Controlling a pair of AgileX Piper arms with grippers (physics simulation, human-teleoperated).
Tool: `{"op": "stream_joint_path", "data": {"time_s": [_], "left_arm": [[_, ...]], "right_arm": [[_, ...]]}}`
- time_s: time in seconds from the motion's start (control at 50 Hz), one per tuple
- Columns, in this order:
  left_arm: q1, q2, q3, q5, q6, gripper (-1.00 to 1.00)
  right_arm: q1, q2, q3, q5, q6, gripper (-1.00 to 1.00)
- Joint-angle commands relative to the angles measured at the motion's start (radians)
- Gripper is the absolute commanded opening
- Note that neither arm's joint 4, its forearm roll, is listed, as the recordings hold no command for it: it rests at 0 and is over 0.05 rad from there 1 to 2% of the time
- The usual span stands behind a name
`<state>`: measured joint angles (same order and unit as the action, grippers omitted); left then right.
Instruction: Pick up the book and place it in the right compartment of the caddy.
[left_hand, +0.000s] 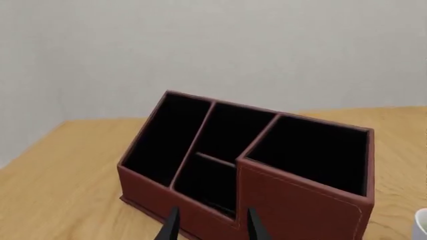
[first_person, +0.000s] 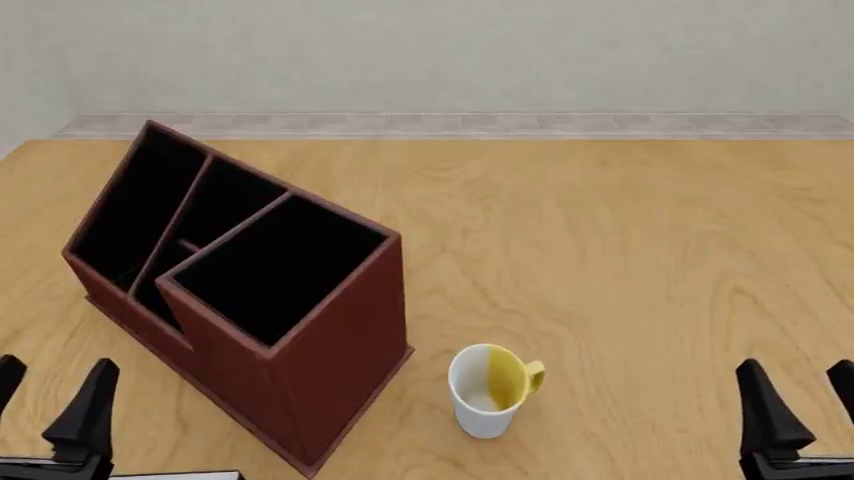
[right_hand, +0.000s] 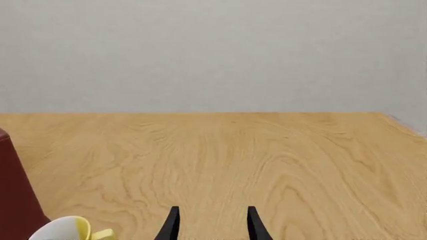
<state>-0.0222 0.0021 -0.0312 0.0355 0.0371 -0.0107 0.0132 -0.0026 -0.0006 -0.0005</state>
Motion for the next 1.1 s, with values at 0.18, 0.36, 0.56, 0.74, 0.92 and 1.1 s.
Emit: {"op": "stream_joint_path", "data": {"time_s": [0.18, 0.36, 0.56, 0.74, 0.92, 1.1], "left_arm": [[-0.088, -0.002, -0.134, 0.194, 0.191, 1.0], [-0.147, -0.001, -0.224, 0.326, 0.288, 1.0], [-0.198, -0.001, -0.303, 0.479, 0.4, 1.0], [-0.284, 0.011, -0.334, 0.602, 0.466, 1.0], [-0.411, 0.023, -0.402, 0.773, 0.532, 1.0], [-0.435, 0.097, -0.478, 0.841, 0.534, 1.0]], "right_arm": [[0.018, -0.007, 0.001, 0.015, 0.003, 1.0], [0.032, -0.007, -0.001, 0.015, -0.004, 1.0], [0.053, -0.012, -0.014, 0.028, -0.004, 1.0], [0.067, -0.01, -0.036, 0.039, -0.007, 1.0], [0.072, -0.011, -0.038, 0.041, -0.003, 1.0], [0.076, -0.011, -0.043, 0.041, 0.002, 1.0]]}}
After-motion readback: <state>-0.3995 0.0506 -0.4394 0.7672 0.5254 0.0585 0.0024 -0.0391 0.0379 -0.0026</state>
